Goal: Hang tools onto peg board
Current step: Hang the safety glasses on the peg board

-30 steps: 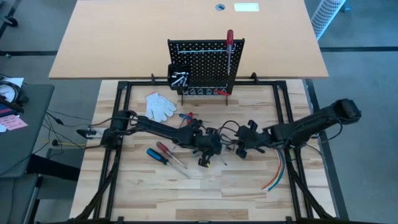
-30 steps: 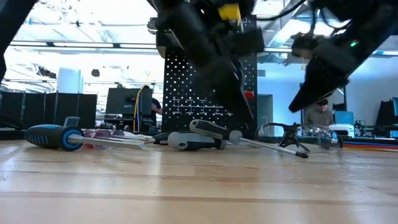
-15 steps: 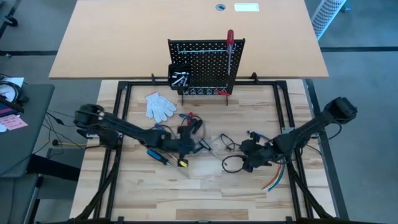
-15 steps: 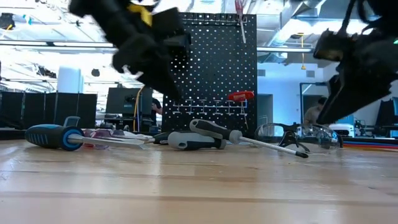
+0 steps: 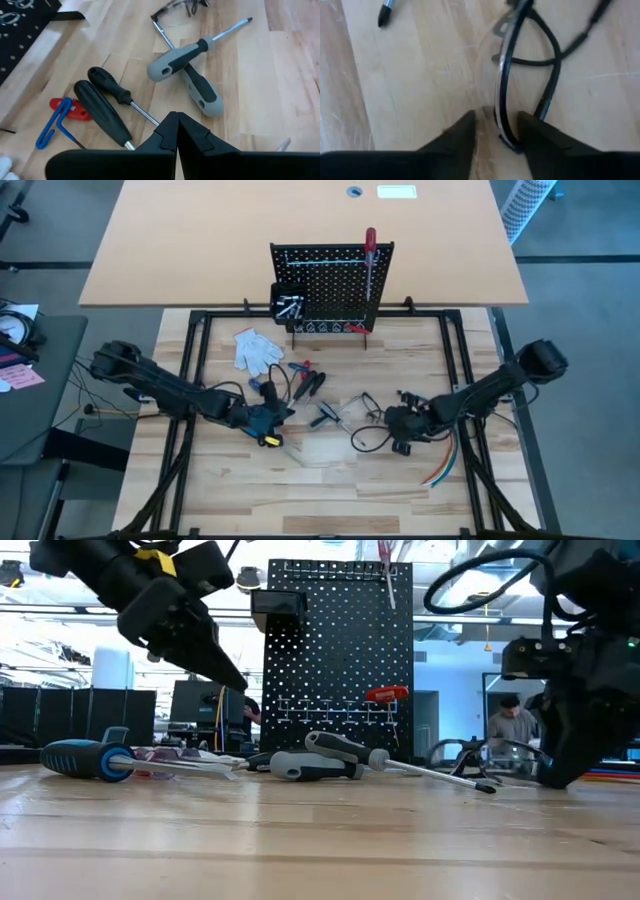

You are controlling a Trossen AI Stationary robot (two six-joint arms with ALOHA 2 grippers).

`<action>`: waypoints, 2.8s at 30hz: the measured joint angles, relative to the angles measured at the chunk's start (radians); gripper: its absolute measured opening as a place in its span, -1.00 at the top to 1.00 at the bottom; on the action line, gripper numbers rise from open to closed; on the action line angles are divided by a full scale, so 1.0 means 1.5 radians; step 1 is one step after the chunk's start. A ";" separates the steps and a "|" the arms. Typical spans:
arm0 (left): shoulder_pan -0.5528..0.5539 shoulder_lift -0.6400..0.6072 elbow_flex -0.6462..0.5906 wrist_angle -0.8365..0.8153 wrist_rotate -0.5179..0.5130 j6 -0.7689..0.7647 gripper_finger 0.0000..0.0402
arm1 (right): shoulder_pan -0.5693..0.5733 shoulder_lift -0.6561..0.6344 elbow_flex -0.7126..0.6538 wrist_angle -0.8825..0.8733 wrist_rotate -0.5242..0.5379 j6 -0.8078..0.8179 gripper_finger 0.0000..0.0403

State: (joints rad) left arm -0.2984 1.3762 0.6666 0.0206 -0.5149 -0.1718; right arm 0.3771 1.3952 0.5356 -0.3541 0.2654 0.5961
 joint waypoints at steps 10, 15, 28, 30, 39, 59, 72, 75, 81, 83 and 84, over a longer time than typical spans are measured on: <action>-0.051 -0.018 0.005 -0.004 -0.184 0.017 1.00 | 0.001 0.007 0.082 -0.011 0.036 -0.085 0.89; -0.126 -0.074 0.006 -0.021 -0.351 0.040 1.00 | 0.001 0.034 0.197 -0.016 0.125 -0.230 0.88; -0.241 -0.170 0.006 -0.243 -0.554 -0.152 1.00 | -0.118 0.240 0.611 0.074 0.266 -0.666 0.89; -0.241 -0.166 0.006 -0.256 -0.555 -0.168 1.00 | -0.142 0.280 0.682 0.067 0.302 -0.701 0.89; -0.244 -0.153 0.006 -0.273 -0.551 -0.188 1.00 | -0.236 0.372 0.878 0.058 0.314 -0.750 0.89; -0.244 -0.153 0.006 -0.276 -0.533 -0.194 1.00 | -0.300 0.357 0.896 0.090 0.188 -0.704 0.86; -0.244 -0.153 0.006 -0.276 -0.533 -0.198 1.00 | -0.365 0.354 0.896 0.087 0.097 -0.610 0.85; -0.244 -0.153 0.006 -0.276 -0.533 -0.198 1.00 | -0.371 0.354 0.896 0.087 0.067 -0.605 0.84; -0.244 -0.153 0.006 -0.276 -0.533 -0.198 1.00 | -0.374 0.357 0.896 0.088 0.061 -0.605 0.81; -0.244 -0.153 0.006 -0.276 -0.533 -0.198 1.00 | -0.374 0.357 0.895 0.087 0.061 -0.605 0.81; -0.244 -0.153 0.006 -0.276 -0.533 -0.198 1.00 | -0.375 0.357 0.895 0.087 0.060 -0.605 0.81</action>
State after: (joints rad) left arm -0.6647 1.1473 0.6758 -0.3935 -1.3148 -0.4686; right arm -0.1855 1.9312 1.8782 -0.2239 0.3561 -0.3115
